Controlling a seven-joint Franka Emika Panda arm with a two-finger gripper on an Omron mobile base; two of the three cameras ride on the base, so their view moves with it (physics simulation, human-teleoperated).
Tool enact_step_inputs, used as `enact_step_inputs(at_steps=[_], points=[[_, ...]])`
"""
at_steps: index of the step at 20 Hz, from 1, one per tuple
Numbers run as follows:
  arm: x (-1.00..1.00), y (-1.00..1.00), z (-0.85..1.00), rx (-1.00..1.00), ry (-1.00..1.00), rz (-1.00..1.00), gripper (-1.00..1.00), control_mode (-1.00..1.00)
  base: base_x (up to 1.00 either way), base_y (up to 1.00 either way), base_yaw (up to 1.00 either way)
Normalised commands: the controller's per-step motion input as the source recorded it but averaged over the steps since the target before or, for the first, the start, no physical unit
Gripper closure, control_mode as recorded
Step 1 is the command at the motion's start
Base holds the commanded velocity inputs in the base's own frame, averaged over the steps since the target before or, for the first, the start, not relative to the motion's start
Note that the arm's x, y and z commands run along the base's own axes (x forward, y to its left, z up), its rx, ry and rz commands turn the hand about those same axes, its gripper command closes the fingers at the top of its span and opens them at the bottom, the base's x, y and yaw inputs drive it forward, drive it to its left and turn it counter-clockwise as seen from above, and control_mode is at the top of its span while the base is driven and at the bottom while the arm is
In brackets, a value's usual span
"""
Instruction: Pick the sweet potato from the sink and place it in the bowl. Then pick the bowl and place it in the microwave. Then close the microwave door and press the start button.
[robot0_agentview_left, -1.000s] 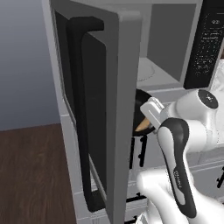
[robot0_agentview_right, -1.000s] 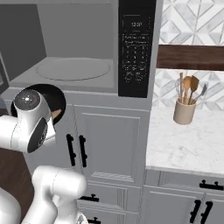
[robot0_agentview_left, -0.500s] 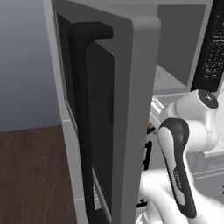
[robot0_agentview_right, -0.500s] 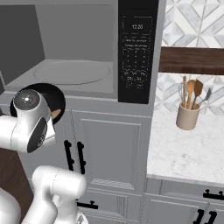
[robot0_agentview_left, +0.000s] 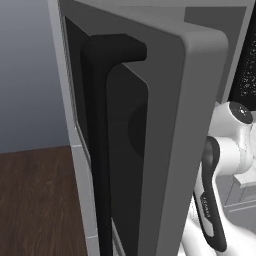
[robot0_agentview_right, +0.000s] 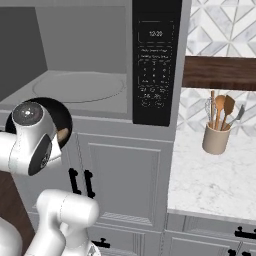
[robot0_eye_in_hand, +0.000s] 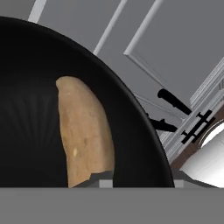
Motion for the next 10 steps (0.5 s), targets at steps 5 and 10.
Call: enact_step_inputs(at_steps=[5,10], points=[[0.0,0.0,0.0,0.0,0.0,0.0,1.0,1.0,0.0,0.0,0.0],[-0.2,0.0,0.0,0.0,-0.02,0.0,1.0,-1.0,-0.01,0.0,0.0]])
